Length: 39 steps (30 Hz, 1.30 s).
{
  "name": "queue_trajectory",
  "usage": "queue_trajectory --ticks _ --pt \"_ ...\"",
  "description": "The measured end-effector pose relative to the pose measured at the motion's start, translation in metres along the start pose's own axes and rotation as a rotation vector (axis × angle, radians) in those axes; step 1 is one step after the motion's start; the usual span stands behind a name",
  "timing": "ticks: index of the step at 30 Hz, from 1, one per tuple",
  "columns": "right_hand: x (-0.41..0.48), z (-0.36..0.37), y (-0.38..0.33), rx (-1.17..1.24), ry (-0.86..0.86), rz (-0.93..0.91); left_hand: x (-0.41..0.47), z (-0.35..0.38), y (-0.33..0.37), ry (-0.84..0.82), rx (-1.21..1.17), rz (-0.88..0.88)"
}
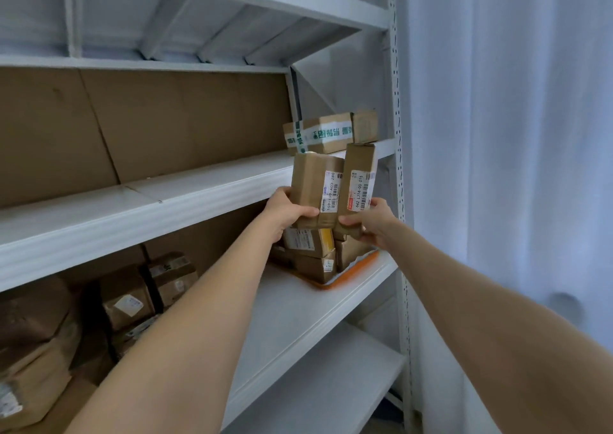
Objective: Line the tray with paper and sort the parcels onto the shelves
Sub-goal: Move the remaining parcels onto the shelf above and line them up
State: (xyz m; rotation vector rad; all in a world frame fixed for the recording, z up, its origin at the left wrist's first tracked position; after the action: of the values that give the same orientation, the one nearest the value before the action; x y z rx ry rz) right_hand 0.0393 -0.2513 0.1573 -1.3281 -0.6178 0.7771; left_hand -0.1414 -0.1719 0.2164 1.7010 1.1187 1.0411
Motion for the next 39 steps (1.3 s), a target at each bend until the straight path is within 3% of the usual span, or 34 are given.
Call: queue_trajectory --ticks 7,14,28,35,39 --pt "0.009 0.019 -0.080 -0.073 0.055 -0.213 0.009 -0.042 0.064 0.125 -0.074 0.061" --pt "0.018 0.061 -0.155 -0.398 0.143 -0.540 0.032 -0.101 0.090 0.339 -0.226 0.007" --pt "0.080 0.117 -0.172 -0.659 0.242 -0.572 0.100 -0.098 0.064 0.290 -0.085 -0.189" --pt "0.105 0.129 -0.159 -0.697 0.234 -0.554 0.121 -0.087 0.060 0.157 0.272 -0.133" --pt "0.111 0.129 -0.153 -0.689 0.281 -0.525 0.131 -0.086 0.063 0.170 0.305 -0.077"
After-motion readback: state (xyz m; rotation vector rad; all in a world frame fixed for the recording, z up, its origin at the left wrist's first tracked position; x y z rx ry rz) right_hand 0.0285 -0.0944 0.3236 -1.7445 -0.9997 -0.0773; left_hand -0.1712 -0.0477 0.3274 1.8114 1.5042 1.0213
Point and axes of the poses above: each hand's wrist, its own x-axis towards the middle knuckle, its own z-axis out of the palm, y = z × x, the point moved 10 cm from there along x, towards the middle knuckle, and after that the axes turned 7 degrees about y, right-handed, at the moved point
